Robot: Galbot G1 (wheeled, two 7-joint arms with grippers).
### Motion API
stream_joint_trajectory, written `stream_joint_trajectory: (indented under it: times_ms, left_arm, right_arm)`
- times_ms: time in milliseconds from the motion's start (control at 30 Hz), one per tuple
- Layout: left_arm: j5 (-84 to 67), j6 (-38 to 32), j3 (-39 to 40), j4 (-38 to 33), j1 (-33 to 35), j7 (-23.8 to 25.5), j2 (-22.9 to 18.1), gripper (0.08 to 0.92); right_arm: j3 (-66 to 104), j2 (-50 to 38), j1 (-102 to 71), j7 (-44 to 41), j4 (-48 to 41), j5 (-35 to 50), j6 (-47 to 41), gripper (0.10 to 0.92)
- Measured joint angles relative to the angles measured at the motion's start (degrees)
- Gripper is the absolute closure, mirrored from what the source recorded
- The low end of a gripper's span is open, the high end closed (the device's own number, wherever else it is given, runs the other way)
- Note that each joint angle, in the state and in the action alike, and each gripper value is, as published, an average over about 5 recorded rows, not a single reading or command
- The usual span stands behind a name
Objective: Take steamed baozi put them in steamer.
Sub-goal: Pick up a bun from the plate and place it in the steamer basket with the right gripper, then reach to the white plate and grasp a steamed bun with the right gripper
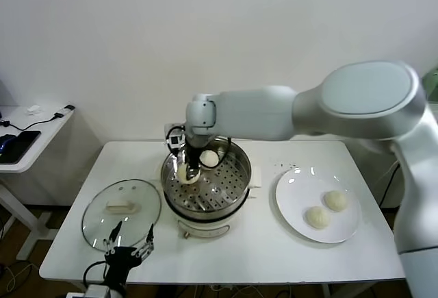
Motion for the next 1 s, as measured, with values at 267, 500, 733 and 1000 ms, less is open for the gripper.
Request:
stream_joint_trajectory:
  times_ms: [267,500,733,1000]
  left_arm:
    - [0.00,0.18,0.08,0.01,-0.20,0.07,-0.10,0.177]
    - [0.02,0.38,0.32,-0.29,-0.12,0.15,-0.11,0.177]
    - [0.11,0.42,0.45,-0.46,-0.01,0.20,-0.14,0.177]
    - [0.13,0.49,0.20,0.23,-0.60,0.20,0.01,0.177]
  right_arm:
    - [1.04,0.54,-1.72,0.02,-1.47,-0.62,1.05,0.291]
    - [1.13,-2.13,0.29,-2.66,0.01,-2.41,3.19,0.205]
    - [-0.17,-10.38,6.59,-7.51,5.52,-4.18,6.11,0.202]
    - [-6.19,-26.02,16.86,-13.44,14.02,-8.27,9.61,0.203]
